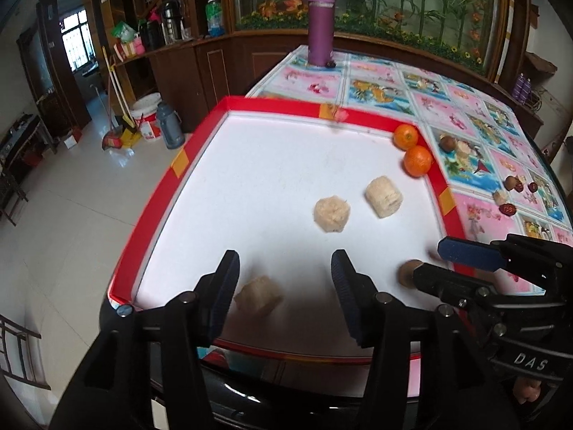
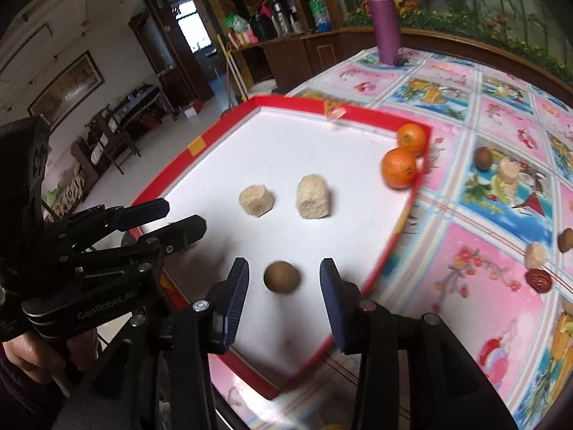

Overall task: Organize fruits
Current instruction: 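Carry the ball and cake into the tray and open both tools, then grasp a red date with the right tool while the left grasps another red date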

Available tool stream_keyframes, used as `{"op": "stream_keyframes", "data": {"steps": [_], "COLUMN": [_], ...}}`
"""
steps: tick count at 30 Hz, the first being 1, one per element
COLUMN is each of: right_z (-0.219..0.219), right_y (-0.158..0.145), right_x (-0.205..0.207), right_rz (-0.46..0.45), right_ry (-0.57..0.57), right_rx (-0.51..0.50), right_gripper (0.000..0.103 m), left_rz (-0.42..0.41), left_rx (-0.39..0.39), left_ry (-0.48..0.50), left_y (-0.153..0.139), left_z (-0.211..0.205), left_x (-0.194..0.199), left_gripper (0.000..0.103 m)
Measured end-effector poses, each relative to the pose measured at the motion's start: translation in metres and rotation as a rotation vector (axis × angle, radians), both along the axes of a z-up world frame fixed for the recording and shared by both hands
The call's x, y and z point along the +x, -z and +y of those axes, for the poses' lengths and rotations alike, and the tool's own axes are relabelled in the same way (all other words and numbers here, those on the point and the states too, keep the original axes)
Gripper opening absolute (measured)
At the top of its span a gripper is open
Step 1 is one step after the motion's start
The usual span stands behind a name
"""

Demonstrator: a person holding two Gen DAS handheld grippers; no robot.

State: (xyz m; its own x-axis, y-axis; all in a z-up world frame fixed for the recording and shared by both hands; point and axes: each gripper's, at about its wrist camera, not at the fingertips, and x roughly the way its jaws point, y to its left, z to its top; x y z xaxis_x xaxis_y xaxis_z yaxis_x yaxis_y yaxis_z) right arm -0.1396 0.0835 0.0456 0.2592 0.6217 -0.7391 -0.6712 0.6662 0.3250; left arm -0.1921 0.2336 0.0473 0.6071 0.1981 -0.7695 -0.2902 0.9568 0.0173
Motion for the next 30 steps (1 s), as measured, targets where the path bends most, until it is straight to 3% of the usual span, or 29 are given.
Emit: {"op": "stream_keyframes", "data": {"steps": [9, 13, 21, 30], "right_z": [-0.062, -0.098, -0.176, -0.227], "right_y": [-0.01, -0.009, -0.01, 0.005], "right_x": [0.015, 0.024, 0.04, 0.077], "right_rz": [-0.038, -0.048, -0.056, -0.025], "right_ry": [0.154, 0.226, 0.378, 0.466], "right_rx": [-0.009, -0.022, -0.035, -0.084], "right_gripper": [0.041, 0.041, 0.041, 0.041], "left_rz": [-0.046, -0.046, -0.015, 0.074], "left_rx": [0.002, -0.012, -0.02, -0.07], "left_ry": [0.121, 0.184, 0.317, 0.399], "left_y": [-0.025, -0.028, -0.026, -0.005], "left_z": [-0.048, -0.079, -0.141, -0.192], "left_x": [0.006, 0.018, 0.05, 0.095], "left_gripper": [0.058, 0.066, 0.066, 0.066]}}
